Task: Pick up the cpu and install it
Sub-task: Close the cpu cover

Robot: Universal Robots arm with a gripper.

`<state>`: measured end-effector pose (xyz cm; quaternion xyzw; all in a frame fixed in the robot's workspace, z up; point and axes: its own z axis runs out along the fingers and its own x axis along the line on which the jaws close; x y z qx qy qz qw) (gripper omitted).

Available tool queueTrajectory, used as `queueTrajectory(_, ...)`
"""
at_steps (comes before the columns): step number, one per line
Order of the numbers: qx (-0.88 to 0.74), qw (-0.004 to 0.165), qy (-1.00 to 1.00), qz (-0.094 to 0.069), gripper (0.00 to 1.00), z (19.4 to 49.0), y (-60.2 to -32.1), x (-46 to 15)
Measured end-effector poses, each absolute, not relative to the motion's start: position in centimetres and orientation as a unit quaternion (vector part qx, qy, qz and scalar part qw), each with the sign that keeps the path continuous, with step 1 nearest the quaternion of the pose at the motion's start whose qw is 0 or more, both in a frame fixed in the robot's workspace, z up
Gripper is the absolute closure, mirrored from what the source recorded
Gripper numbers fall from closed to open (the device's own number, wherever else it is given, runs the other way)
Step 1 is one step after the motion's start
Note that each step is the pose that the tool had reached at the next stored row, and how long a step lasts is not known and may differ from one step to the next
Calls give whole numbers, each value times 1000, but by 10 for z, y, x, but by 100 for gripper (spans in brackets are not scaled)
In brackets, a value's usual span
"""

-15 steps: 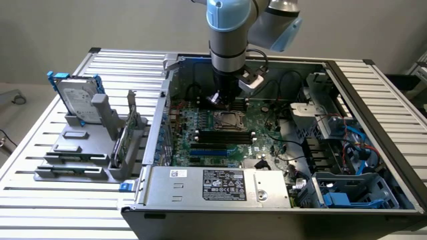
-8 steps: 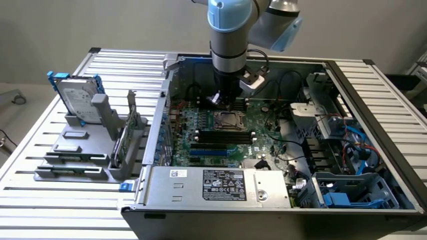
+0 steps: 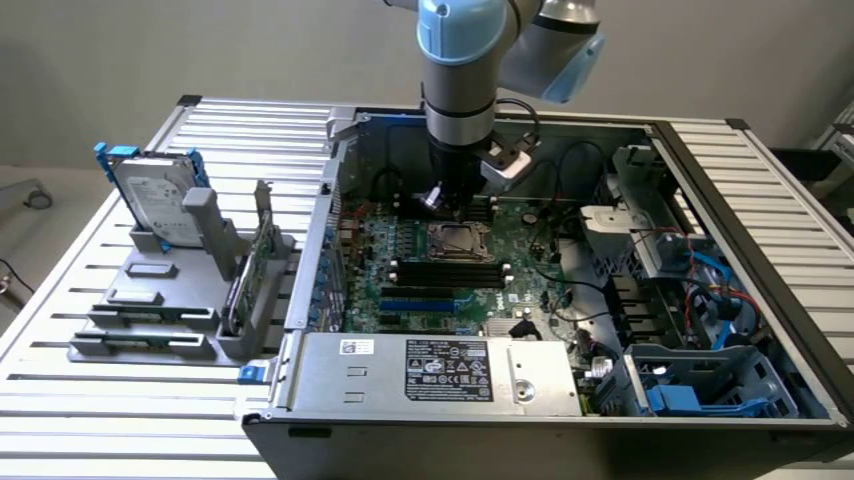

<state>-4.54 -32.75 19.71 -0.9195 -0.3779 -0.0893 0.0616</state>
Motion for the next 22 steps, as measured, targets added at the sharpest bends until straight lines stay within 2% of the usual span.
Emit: queueTrajectory(22, -917, 63, -383, -90, 89, 196, -328, -38)
